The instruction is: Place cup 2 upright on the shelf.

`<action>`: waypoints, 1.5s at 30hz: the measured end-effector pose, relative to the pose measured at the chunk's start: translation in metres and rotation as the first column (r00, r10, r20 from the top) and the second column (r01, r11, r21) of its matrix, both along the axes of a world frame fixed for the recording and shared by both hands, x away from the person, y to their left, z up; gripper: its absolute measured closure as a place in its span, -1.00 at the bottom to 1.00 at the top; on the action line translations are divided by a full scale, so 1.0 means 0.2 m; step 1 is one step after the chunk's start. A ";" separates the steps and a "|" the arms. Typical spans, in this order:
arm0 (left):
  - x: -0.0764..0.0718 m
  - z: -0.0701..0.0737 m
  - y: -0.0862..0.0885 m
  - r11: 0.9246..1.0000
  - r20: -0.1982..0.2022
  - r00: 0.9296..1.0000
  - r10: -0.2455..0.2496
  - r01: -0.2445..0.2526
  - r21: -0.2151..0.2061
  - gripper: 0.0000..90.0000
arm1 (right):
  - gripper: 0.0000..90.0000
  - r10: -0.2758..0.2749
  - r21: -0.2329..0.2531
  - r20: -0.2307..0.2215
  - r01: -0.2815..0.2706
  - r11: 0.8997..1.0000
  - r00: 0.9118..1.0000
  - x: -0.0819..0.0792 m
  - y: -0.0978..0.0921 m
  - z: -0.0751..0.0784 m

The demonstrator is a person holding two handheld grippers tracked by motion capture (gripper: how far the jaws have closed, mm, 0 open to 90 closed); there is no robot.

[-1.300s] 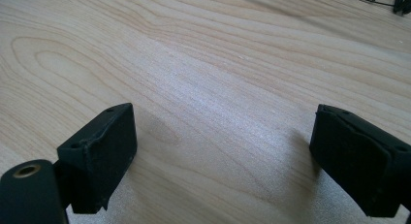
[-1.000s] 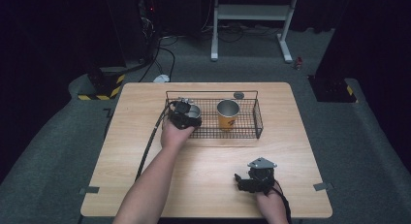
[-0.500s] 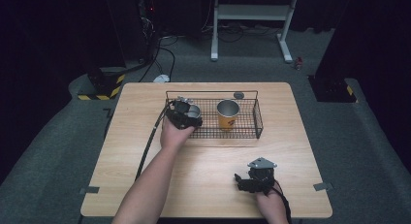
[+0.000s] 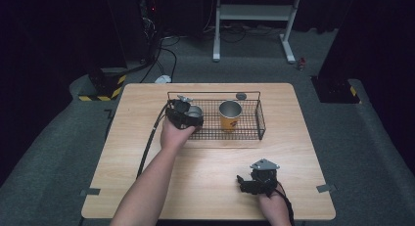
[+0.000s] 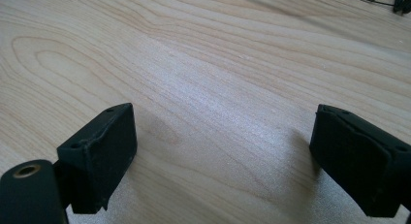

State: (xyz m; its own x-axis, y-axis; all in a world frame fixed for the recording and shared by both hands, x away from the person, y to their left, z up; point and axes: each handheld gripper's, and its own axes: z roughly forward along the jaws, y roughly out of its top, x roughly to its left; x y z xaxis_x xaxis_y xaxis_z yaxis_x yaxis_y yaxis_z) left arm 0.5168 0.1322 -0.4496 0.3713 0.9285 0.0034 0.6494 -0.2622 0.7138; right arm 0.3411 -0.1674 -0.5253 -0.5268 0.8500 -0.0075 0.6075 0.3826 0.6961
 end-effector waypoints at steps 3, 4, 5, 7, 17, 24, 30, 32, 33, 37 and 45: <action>-0.01 0.02 0.01 1.000 0.009 1.000 0.001 -0.001 -0.009 -0.95 | -0.79 0.000 0.000 0.000 0.000 1.000 1.000 0.00 0.00 0.00; -0.01 0.02 0.01 1.000 0.013 1.000 0.000 0.001 -0.012 -0.95 | -0.79 0.000 0.000 0.000 0.000 1.000 1.000 0.00 0.00 0.00; -0.01 0.03 0.02 1.000 0.017 1.000 -0.004 0.004 -0.015 -0.95 | -0.79 0.001 -0.001 0.000 -0.001 1.000 1.000 0.00 0.00 0.00; -0.02 0.04 0.02 1.000 0.025 1.000 -0.007 0.008 -0.019 -0.95 | -0.79 0.001 -0.001 0.000 -0.001 1.000 1.000 0.00 0.00 0.00; -0.09 0.07 0.06 0.994 0.063 0.997 -0.043 0.049 -0.096 -0.93 | -0.78 0.001 -0.001 0.000 -0.001 1.000 1.000 0.00 0.00 0.00; -0.17 0.07 0.10 0.990 0.085 0.994 -0.065 0.075 -0.123 -0.93 | -0.78 0.000 -0.001 0.001 0.000 1.000 1.000 0.00 0.00 0.00; -0.24 0.07 0.15 0.985 0.085 0.993 -0.084 0.096 -0.142 -0.92 | -0.78 0.002 -0.001 0.003 -0.002 1.000 1.000 0.00 0.00 0.00; -0.26 0.07 0.17 0.984 0.081 0.992 -0.097 0.107 -0.143 -0.92 | -0.78 0.002 0.000 0.003 -0.002 1.000 1.000 0.00 0.00 0.00; -0.28 0.07 0.17 0.984 0.081 0.992 -0.101 0.112 -0.141 -0.91 | -0.78 0.002 -0.001 0.003 -0.002 1.000 1.000 0.00 0.00 0.00; -0.34 0.07 0.21 0.980 0.086 0.988 -0.126 0.137 -0.142 -0.91 | -0.78 0.001 0.000 0.003 -0.001 1.000 1.000 0.00 0.00 0.00; -0.50 0.05 0.27 0.972 0.105 0.981 -0.166 0.181 -0.151 -0.90 | -0.78 0.001 0.000 0.003 -0.001 1.000 1.000 0.00 0.00 0.00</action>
